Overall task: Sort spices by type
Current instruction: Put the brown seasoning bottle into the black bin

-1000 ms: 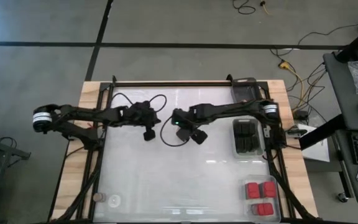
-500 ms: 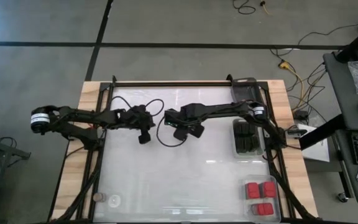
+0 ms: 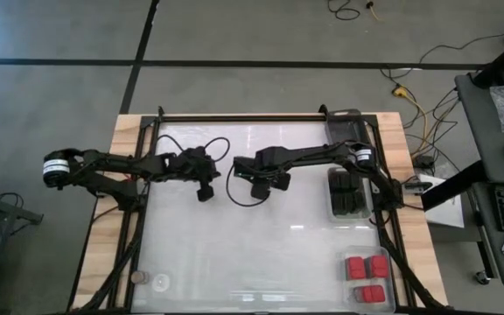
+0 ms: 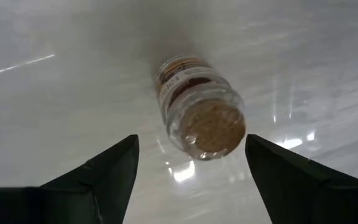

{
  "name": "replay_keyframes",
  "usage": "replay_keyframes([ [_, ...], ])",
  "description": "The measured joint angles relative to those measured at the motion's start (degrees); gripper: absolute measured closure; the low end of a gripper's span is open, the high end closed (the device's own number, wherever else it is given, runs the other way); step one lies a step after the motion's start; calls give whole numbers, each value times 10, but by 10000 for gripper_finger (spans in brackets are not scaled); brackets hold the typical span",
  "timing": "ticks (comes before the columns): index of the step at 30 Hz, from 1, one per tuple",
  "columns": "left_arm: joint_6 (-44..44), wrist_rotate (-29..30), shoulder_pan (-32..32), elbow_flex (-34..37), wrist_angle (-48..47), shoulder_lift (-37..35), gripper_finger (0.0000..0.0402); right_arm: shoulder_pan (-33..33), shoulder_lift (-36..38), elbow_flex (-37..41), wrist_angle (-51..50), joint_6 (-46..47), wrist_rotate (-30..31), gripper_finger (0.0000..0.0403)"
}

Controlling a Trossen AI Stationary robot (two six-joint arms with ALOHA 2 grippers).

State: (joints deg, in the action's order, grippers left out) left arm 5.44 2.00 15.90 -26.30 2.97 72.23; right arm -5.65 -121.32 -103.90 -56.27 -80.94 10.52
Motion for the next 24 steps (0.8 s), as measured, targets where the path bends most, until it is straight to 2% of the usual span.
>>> replay_keyframes([
  [6, -2, 0, 0, 0, 10, 0, 402, 0, 0, 1, 4, -29, -6, 122],
  [15, -6, 0, -1, 0, 11, 0, 402, 0, 0, 4, 26, -48, -63, 145],
  [24, -15, 0, -3, 2, 12, 0, 402, -18, 0, 36, 56, -48, -65, 160],
])
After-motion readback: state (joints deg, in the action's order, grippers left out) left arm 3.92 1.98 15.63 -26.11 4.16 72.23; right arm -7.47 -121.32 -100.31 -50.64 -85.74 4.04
